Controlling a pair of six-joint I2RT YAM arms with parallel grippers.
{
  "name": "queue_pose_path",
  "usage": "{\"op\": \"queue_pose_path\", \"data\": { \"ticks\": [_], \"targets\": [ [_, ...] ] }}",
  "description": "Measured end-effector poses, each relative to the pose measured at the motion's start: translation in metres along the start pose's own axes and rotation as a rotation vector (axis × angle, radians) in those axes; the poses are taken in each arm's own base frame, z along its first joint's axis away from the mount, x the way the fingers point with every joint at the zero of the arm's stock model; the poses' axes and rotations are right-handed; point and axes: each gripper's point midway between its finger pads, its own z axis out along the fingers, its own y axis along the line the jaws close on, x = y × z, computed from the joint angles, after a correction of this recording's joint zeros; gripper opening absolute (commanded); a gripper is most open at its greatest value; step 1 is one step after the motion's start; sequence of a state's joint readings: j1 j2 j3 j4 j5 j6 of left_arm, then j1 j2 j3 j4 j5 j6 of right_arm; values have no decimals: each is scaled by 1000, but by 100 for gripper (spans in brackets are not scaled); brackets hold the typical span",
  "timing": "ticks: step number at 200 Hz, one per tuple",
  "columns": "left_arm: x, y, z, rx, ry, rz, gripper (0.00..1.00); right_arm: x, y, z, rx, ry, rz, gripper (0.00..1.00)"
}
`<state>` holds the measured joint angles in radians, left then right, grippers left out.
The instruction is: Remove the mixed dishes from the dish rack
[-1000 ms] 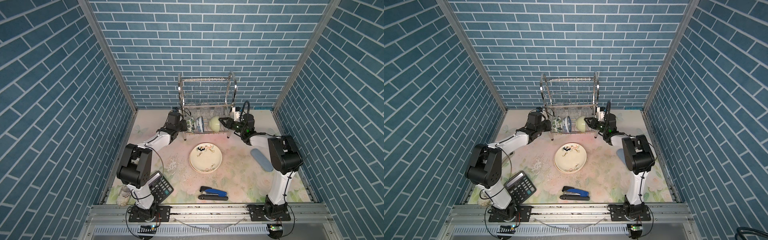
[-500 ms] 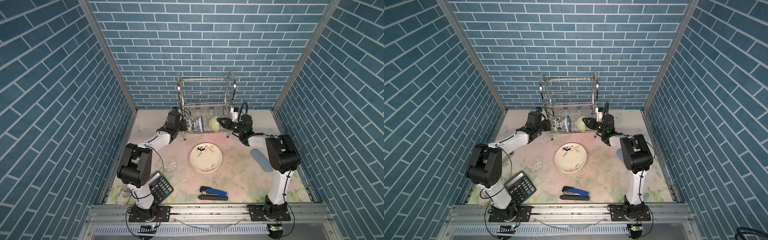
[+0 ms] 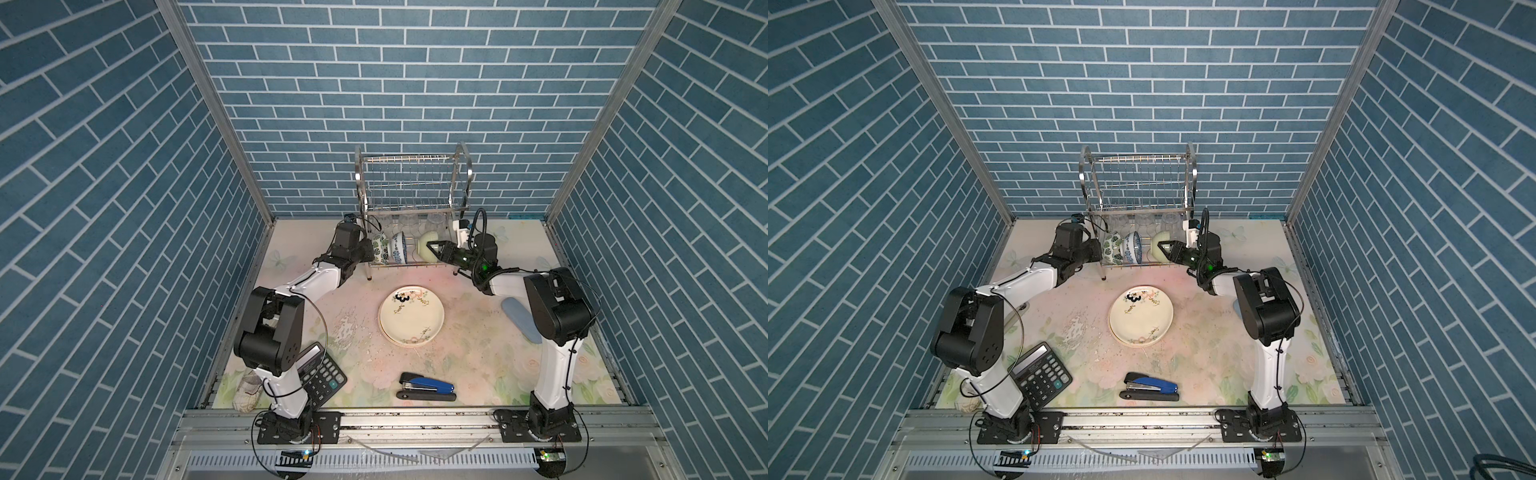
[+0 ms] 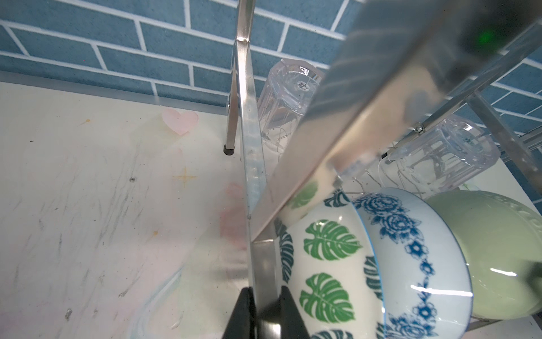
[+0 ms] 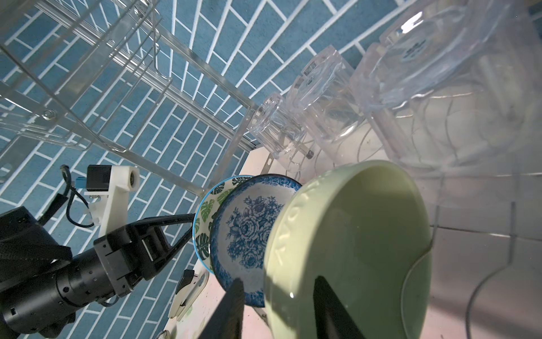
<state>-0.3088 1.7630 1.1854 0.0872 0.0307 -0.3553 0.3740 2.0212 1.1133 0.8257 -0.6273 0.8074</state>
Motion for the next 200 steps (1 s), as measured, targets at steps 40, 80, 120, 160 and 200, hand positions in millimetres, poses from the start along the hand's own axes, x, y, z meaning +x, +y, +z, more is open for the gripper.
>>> {"op": "queue_pose_path", "data": {
  "ticks": [40, 80, 120, 160, 200],
  "targets": [
    [0, 0, 0, -1, -1, -10, 5, -4, 2, 6, -34, -16, -22, 37],
    [-2, 2, 2, -8, -4, -17, 5, -9, 2, 13, -56, -36, -41, 28],
    [-3, 3, 3, -9, -3, -18, 5, -9, 1, 14, -56, -37, -45, 21],
    [-3, 3, 3, -8, -2, -17, 4, -7, 6, 16, -72, -38, -46, 8],
    [-2, 1, 3, -1, -1, -2, 4, -2, 15, 19, -107, -21, -28, 0]
  ]
}}
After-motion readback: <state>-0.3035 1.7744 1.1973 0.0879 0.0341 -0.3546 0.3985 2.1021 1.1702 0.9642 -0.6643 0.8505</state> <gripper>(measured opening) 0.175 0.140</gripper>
